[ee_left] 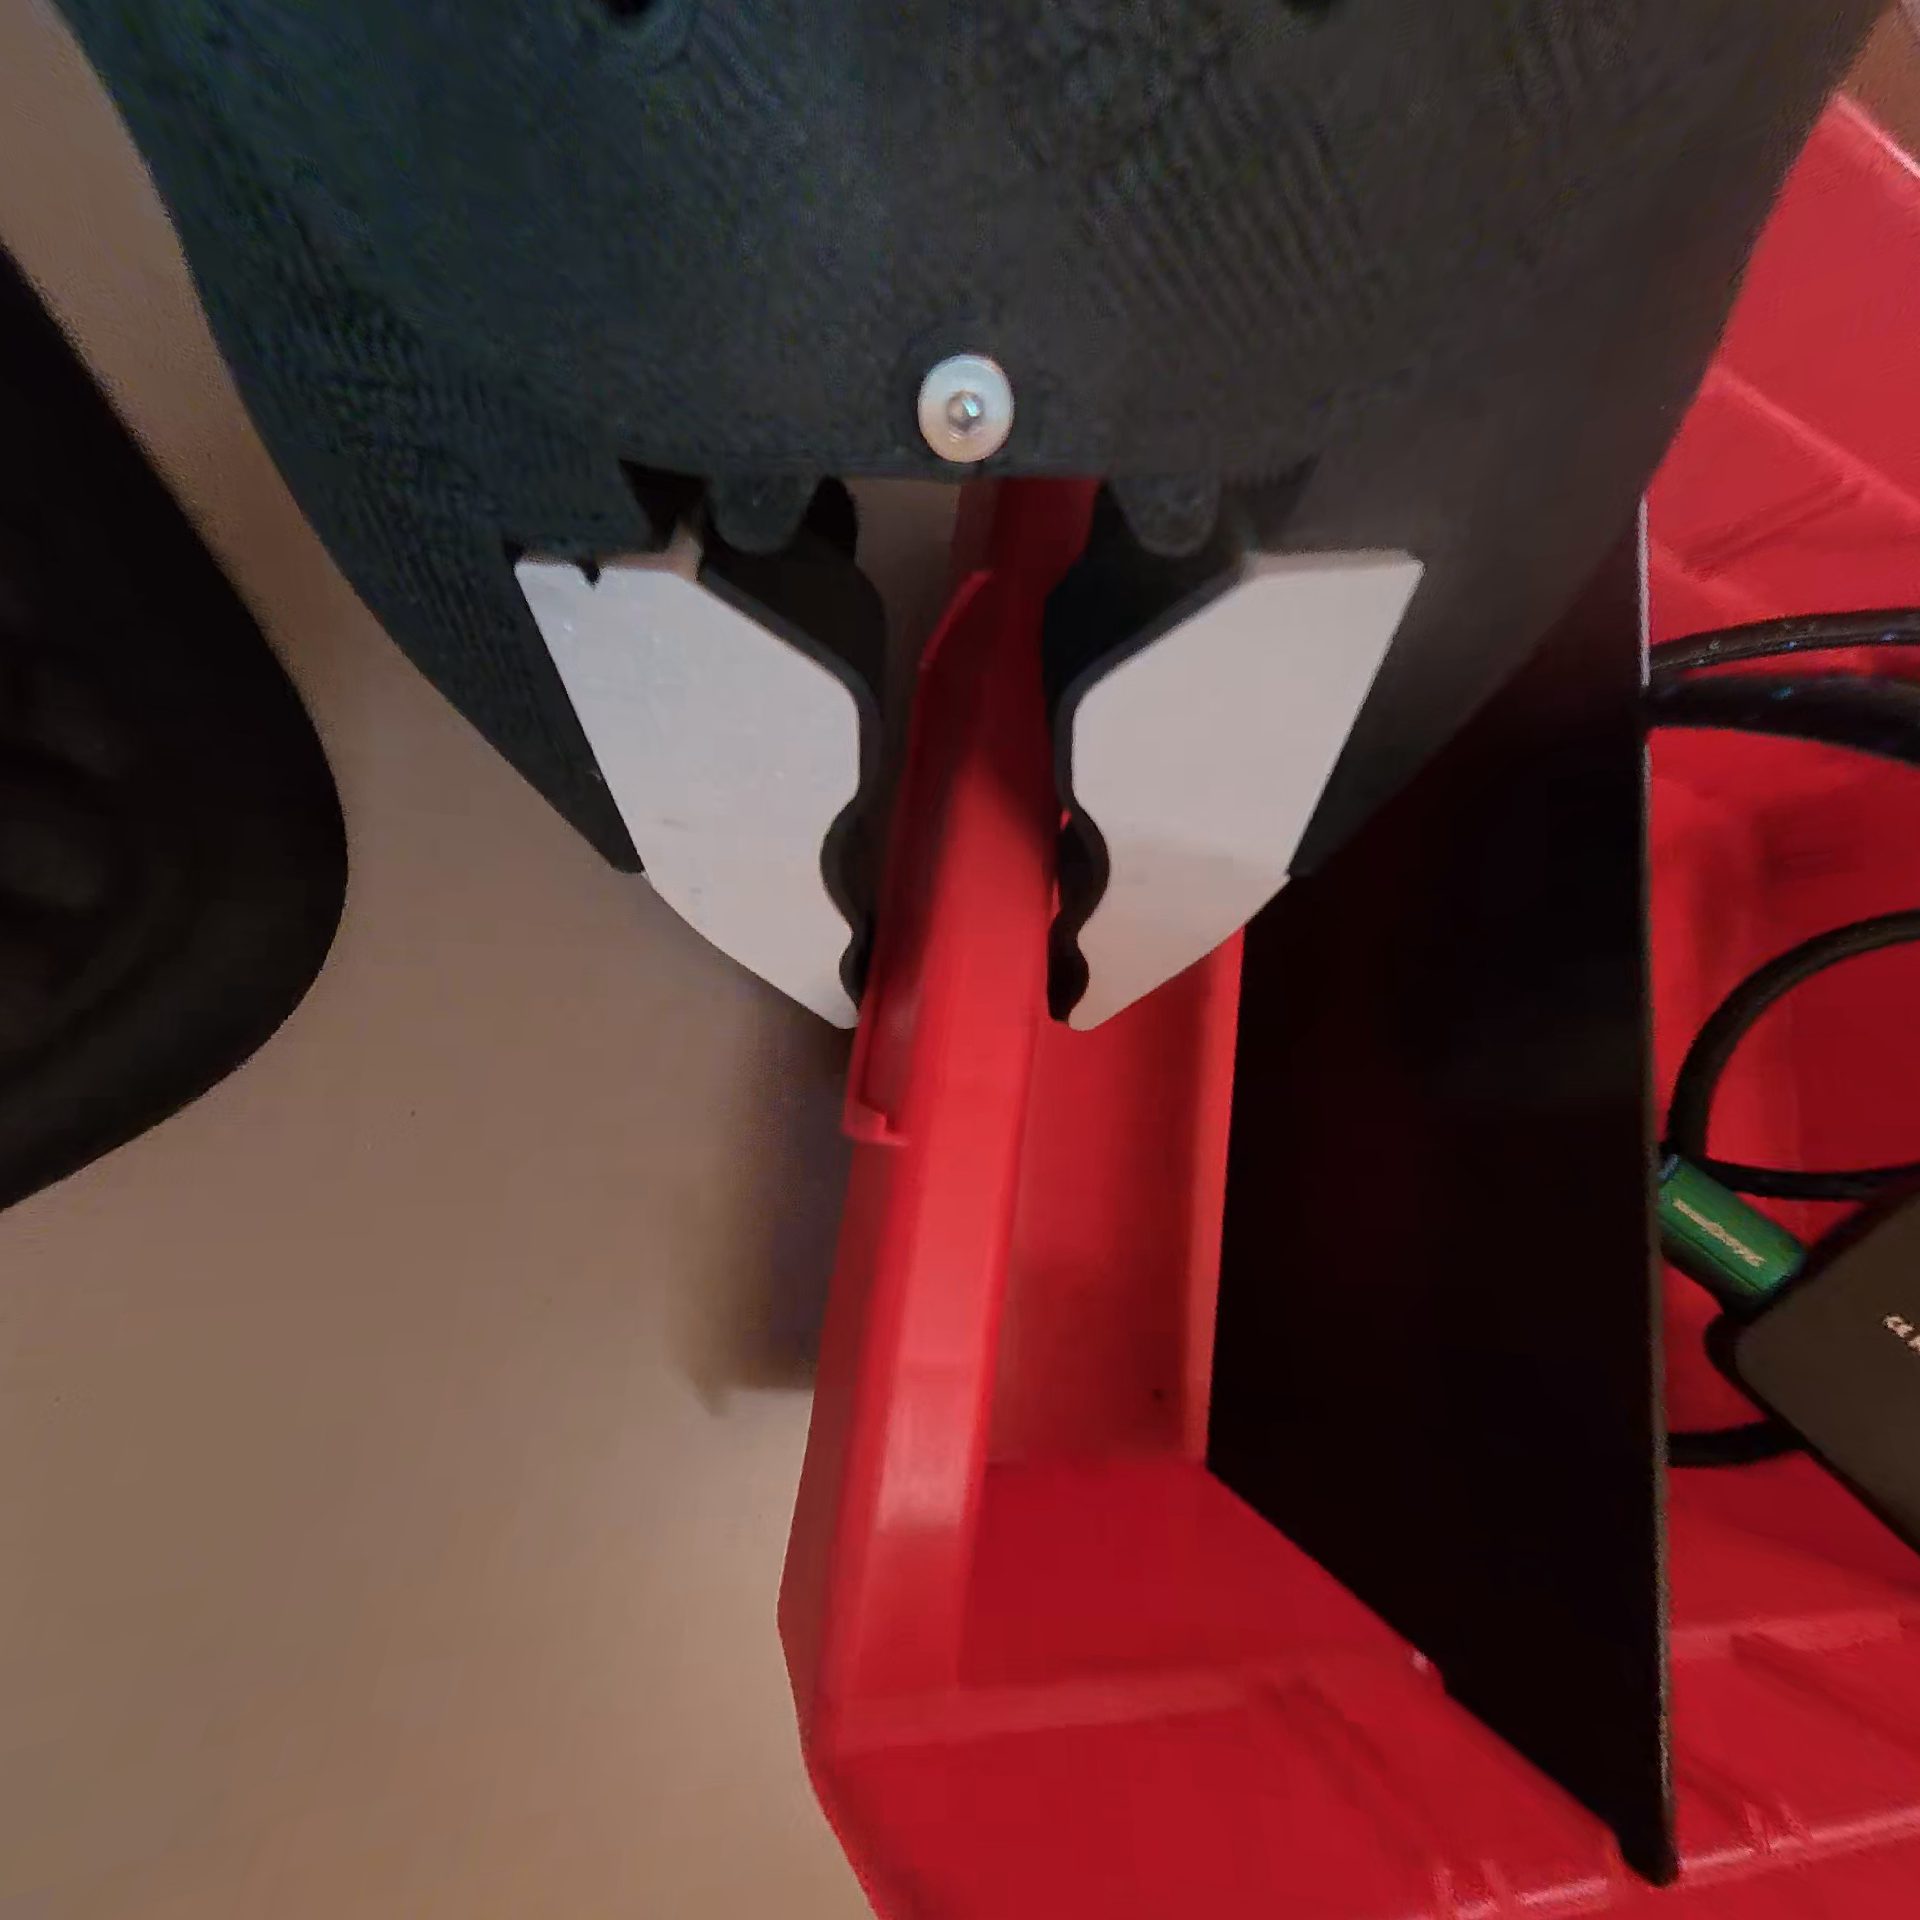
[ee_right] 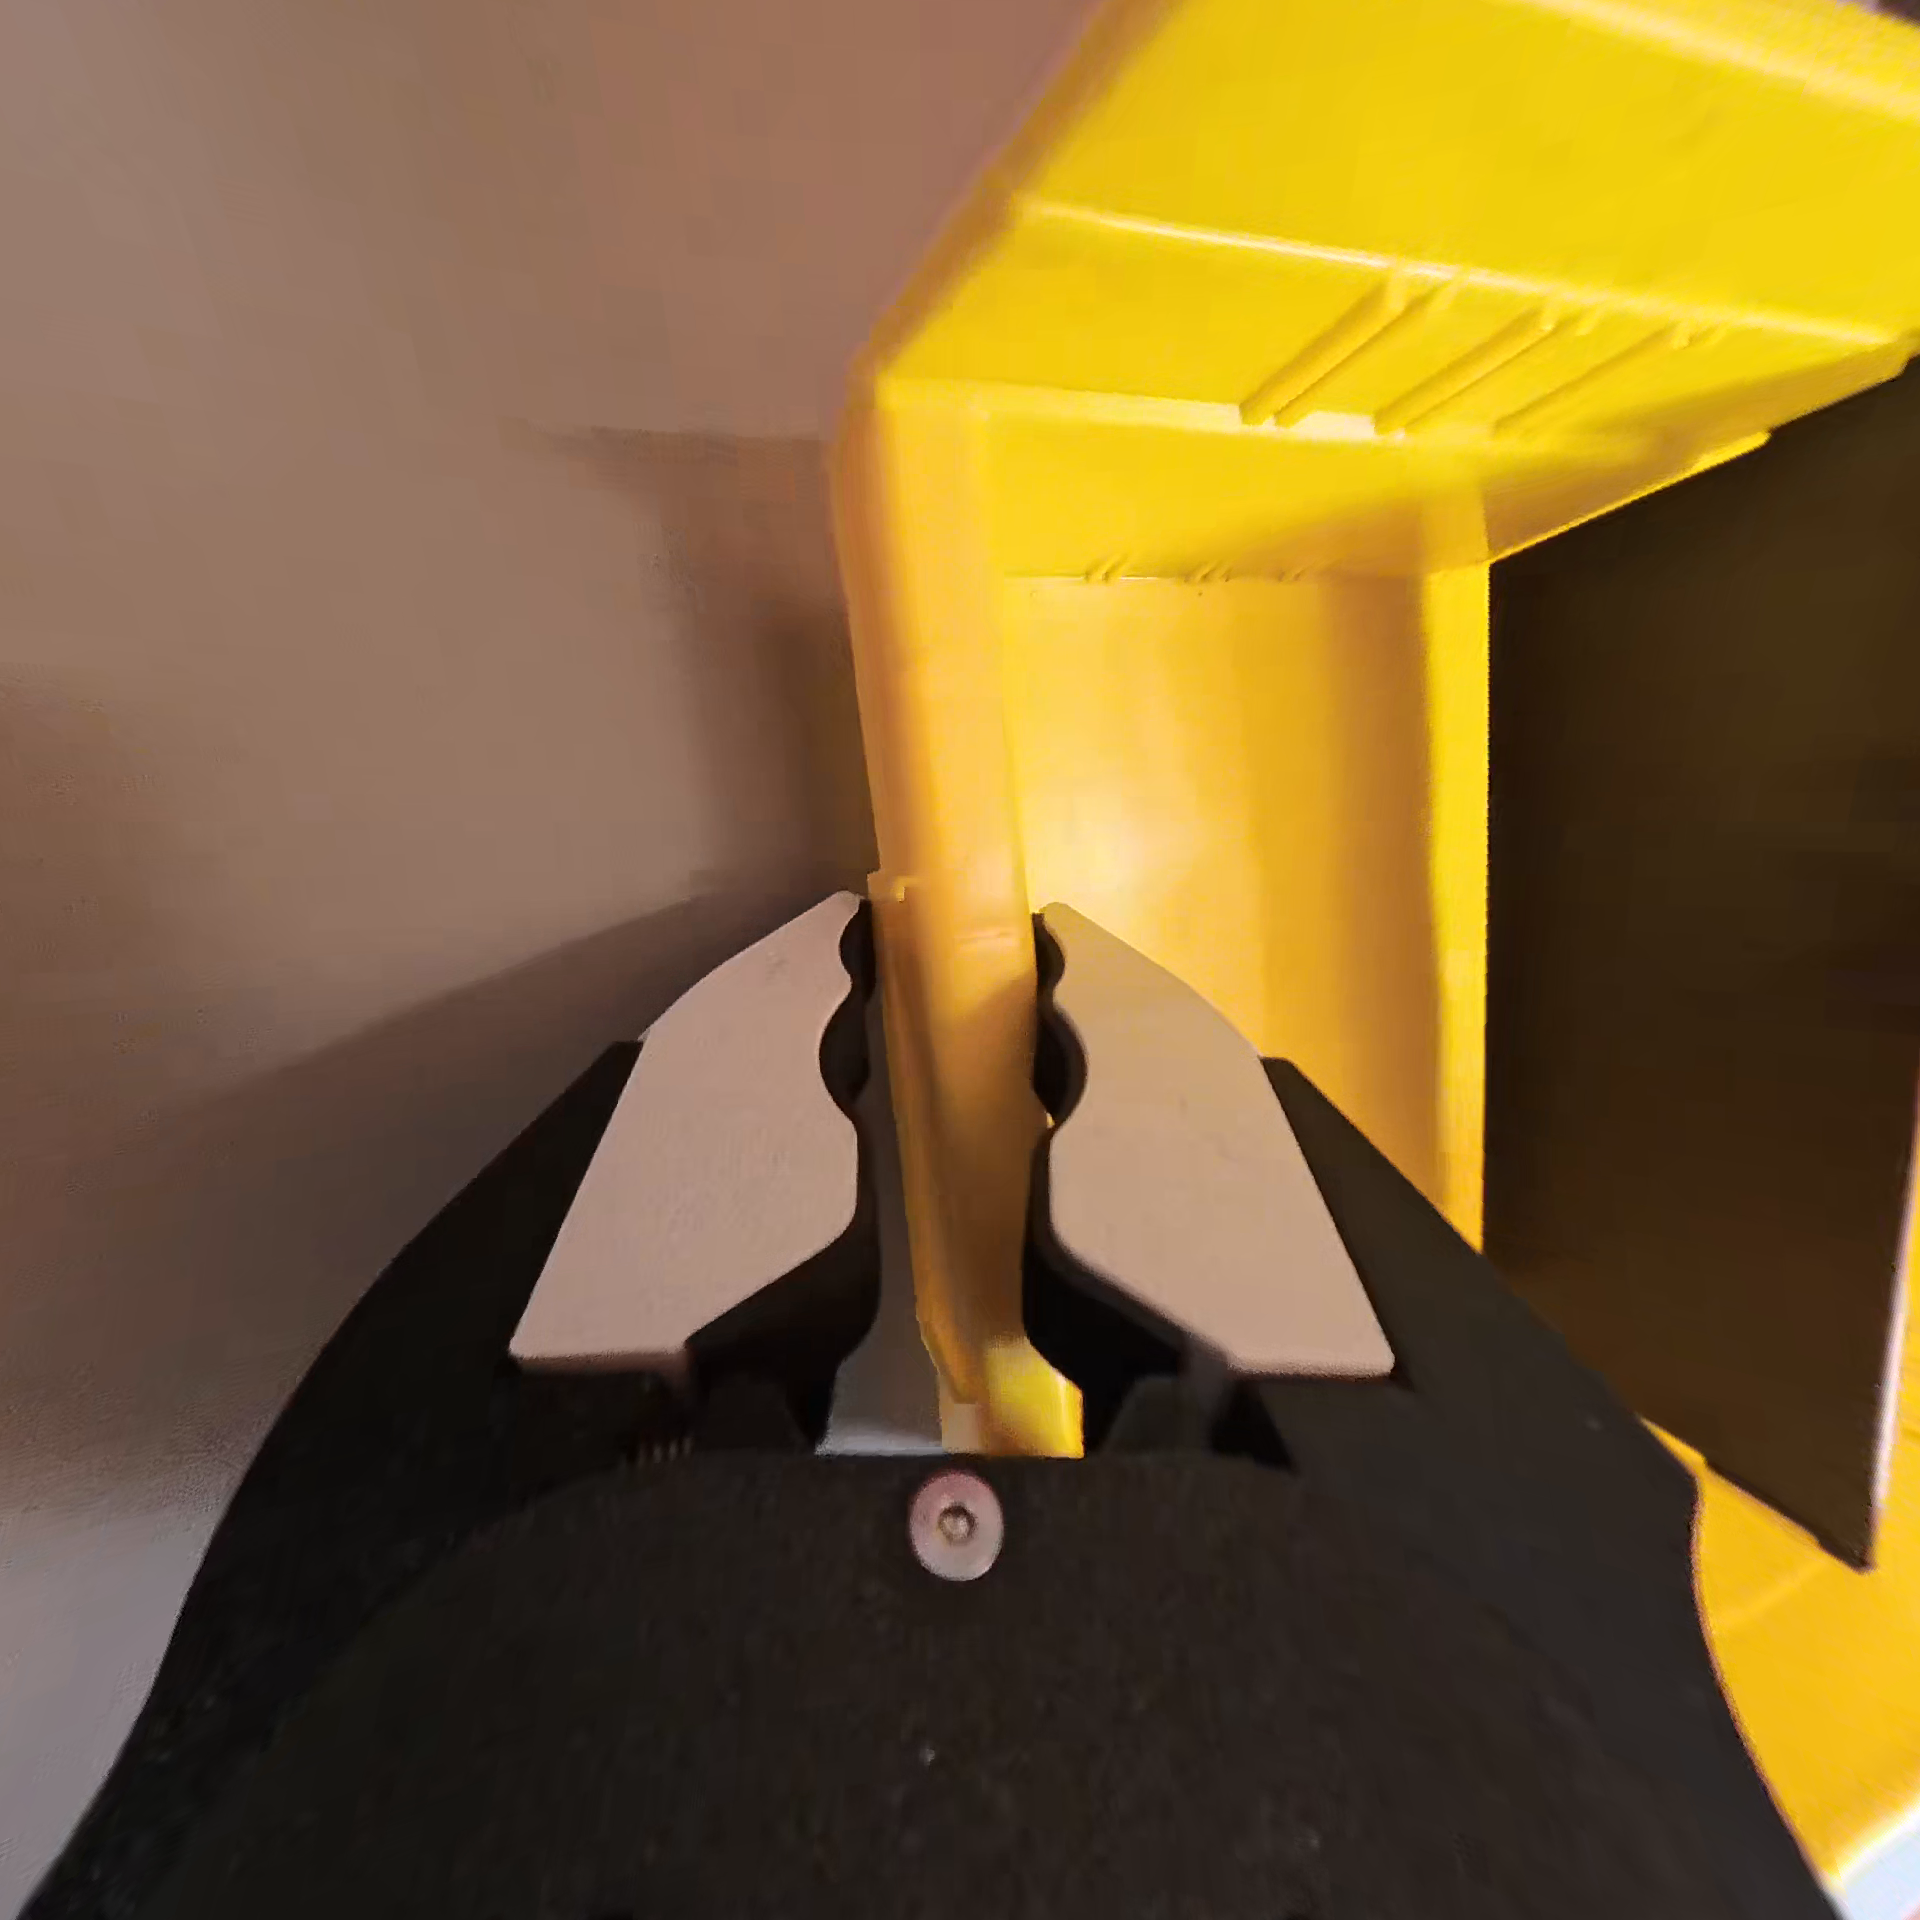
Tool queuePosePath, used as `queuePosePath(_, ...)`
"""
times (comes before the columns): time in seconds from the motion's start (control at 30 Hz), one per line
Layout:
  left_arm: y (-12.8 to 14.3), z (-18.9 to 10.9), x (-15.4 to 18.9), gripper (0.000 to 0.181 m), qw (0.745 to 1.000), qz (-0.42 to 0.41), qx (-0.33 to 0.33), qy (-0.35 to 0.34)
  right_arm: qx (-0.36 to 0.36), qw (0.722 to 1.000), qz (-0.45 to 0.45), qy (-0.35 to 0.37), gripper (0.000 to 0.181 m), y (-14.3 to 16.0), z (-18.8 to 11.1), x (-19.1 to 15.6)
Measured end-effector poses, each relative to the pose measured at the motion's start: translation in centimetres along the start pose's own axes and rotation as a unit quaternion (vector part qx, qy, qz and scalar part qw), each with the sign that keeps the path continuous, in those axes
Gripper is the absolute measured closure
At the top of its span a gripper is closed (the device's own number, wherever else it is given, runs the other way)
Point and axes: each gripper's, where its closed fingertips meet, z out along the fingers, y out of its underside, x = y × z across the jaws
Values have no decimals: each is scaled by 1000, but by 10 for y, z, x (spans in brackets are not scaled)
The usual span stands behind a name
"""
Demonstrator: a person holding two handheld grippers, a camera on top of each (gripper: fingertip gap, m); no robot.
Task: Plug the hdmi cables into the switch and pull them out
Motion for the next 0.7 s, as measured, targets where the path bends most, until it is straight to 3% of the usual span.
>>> queuePosePath(0.17, -12, 5, -1, 149, 1000, 0, -5, -21, -27, 999, 15, 30, 155, 66, -27, 18)
queuePosePath(0.33, -31, 13, -2, 149, 1000, 7, 0, -28, -49, 998, 14, 40, 155, 111, -39, 49)
queuePosePath(0.7, -86, 49, -31, 149, 999, 40, 21, -24, -60, 994, 32, 81, 153, 153, -36, 117)
